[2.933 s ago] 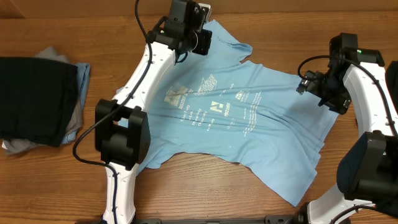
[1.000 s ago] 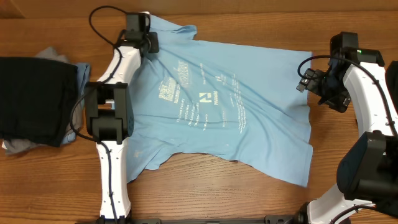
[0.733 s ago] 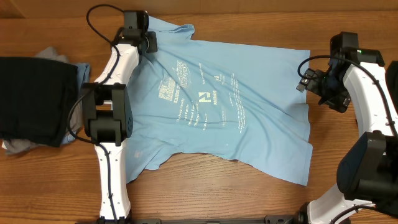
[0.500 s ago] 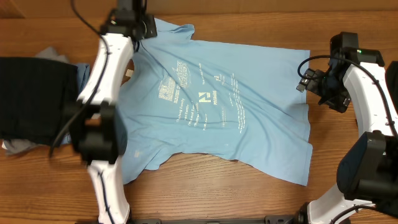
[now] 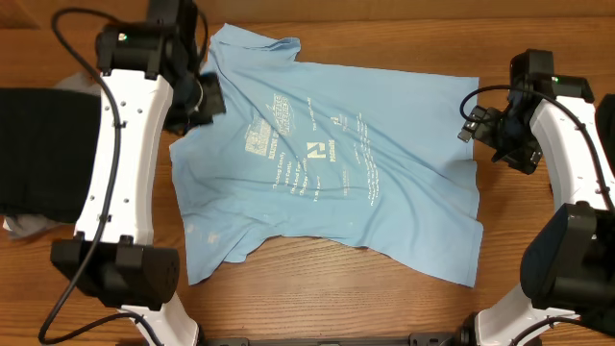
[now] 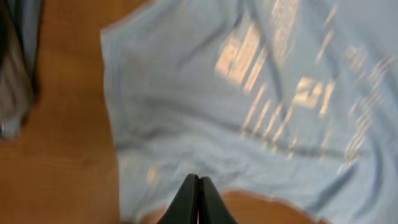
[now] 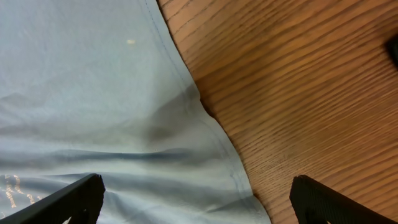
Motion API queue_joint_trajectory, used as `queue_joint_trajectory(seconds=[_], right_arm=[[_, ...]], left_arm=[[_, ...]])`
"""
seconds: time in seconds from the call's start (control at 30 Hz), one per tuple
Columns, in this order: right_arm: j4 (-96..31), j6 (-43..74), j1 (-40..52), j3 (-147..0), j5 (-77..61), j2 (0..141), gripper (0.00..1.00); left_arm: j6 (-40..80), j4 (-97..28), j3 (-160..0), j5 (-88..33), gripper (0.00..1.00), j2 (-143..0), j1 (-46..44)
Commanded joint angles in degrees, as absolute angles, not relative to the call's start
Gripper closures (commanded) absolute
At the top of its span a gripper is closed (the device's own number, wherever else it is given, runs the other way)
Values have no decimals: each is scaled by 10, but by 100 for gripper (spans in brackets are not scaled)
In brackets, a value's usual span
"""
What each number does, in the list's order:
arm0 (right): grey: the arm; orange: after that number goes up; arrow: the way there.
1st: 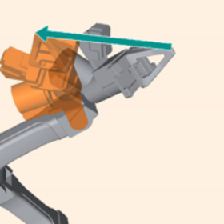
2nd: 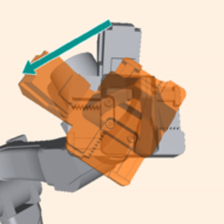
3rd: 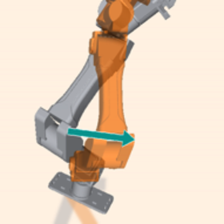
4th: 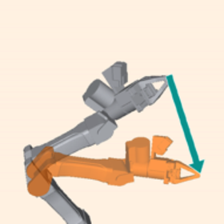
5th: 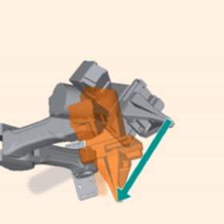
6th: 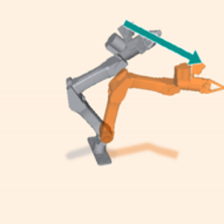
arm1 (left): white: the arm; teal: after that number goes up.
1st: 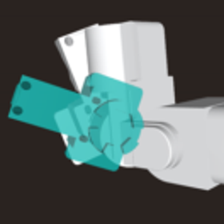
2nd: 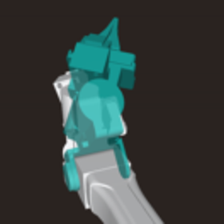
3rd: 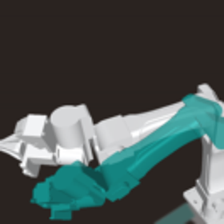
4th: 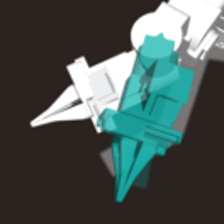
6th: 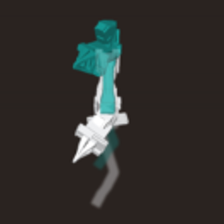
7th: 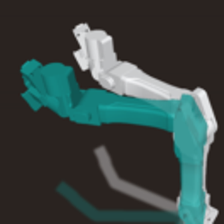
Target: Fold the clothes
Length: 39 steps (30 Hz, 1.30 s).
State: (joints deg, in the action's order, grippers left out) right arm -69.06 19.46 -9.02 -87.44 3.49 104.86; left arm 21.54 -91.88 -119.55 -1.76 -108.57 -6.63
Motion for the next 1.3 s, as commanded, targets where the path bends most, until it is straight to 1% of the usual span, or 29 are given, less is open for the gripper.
queue_joint_trajectory(seconds=[0.0, 0.1, 0.27, 0.37, 0.5, 0.6, 0.77, 0.87, 1.0, 1.27], right_arm=[[-690, 195, -91, -884, 44, 1044, 0], [-690, 195, -91, -884, 44, 1044, 0], [-690, 195, -91, -884, 44, 1044, 0], [-690, 195, -91, -884, 44, 1044, 0], [-690, 195, -91, -884, 44, 1044, 0], [-690, 195, -91, -884, 44, 1044, 0], [-690, 195, -91, -884, 44, 1044, 0], [-690, 195, -91, -884, 44, 1044, 0], [-690, 195, -91, -884, 44, 1044, 0], [-690, 195, -91, -884, 44, 1044, 0]], left_arm=[[206, -968, -1194, -44, 96, -1083, -71], [197, -968, -1182, -92, 96, -1079, -81], [195, -968, -1123, -91, 96, -1076, -110], [200, -968, -1051, -65, 96, -1060, -133], [274, -967, -942, 23, 96, -1006, -166], [304, -924, -863, 34, 96, -948, -190], [323, -825, -719, -19, 96, -876, -215], [325, -769, -636, -32, 96, -873, -214], [342, -684, -565, -35, 96, -873, -213], [375, -545, -463, -34, 96, -873, -213]])
